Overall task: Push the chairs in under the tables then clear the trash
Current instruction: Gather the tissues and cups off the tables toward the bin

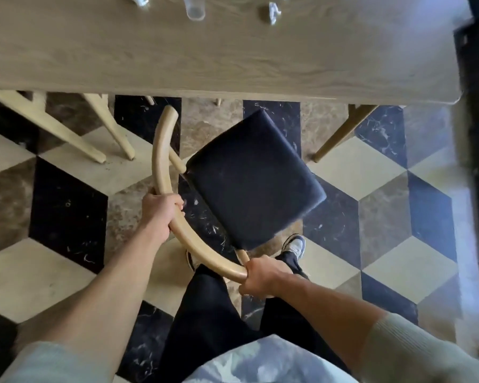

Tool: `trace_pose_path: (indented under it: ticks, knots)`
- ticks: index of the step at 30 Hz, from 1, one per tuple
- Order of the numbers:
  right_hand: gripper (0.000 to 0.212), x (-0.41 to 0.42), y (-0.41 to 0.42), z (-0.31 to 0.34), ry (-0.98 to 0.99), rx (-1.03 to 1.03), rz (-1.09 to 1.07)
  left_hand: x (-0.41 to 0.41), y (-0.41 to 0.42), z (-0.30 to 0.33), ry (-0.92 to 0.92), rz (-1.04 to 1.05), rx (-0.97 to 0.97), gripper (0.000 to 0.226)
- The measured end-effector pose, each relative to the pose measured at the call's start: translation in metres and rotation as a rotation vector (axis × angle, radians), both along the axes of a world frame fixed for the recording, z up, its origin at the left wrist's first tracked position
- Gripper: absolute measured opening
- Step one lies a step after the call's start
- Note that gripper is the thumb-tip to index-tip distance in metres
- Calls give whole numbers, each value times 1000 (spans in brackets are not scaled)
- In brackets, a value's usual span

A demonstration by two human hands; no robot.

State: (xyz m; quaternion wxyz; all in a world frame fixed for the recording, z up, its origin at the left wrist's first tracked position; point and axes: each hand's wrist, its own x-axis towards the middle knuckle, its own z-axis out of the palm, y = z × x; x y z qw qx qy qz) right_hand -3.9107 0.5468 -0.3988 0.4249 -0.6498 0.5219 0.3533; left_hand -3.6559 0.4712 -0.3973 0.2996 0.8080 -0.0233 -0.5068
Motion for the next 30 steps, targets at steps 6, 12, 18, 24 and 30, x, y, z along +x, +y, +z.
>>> trace_pose_path:
  ticks: [6,12,18,24,30]
  knots:
    - [49,-73,-94,0,-38,-82,357,-59,-12,-3,71,306,-51,50]
    - [40,-203,-224,5,-67,-171,640,-190,-56,-21,135,575,-118,62]
    - [27,-304,-313,11,31,-201,740,-305,-84,-3,289,510,-50,41]
    - [25,-343,-362,14,59,-250,739,-340,-114,1,414,391,-45,66]
    - [14,-364,-381,21,58,-299,719,-359,-126,3,467,307,-29,81]
